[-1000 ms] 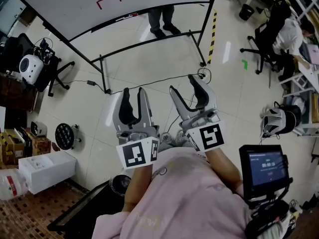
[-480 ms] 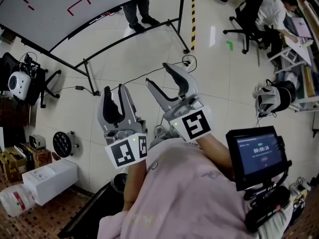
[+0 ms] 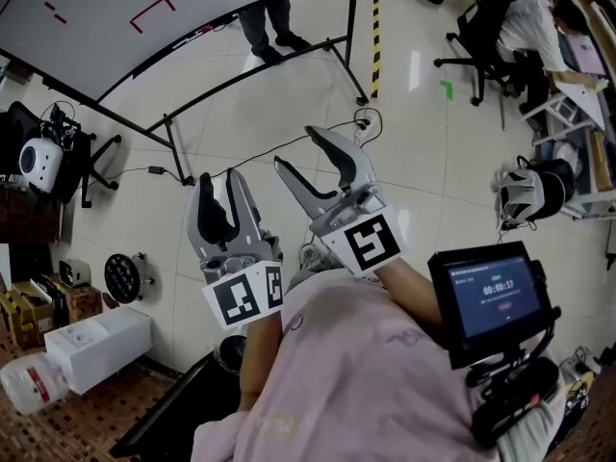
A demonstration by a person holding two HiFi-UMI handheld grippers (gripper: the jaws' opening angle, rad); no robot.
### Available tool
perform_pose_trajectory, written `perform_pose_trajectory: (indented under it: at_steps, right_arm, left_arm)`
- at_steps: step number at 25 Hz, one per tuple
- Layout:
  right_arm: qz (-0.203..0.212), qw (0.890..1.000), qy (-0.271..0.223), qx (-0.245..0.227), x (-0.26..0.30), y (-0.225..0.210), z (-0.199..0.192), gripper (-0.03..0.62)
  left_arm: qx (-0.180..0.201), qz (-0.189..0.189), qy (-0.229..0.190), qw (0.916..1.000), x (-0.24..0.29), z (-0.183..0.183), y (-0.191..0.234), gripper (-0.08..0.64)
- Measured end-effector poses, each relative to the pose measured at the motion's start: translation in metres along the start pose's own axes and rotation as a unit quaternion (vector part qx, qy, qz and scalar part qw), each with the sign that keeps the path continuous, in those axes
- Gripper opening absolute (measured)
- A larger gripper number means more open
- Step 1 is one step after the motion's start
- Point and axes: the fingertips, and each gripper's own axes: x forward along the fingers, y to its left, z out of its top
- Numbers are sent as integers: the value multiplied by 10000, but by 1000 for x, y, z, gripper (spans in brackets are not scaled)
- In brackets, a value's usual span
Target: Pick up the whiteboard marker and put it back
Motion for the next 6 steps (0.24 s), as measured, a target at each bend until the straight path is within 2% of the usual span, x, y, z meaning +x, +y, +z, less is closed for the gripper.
perform_pose_trajectory:
  at_steps: [6]
  right_arm:
    - [46,10000,13,18,-2,2,-3,229]
  left_arm:
    - [60,-19,42,10000,-2,-3,-4,135]
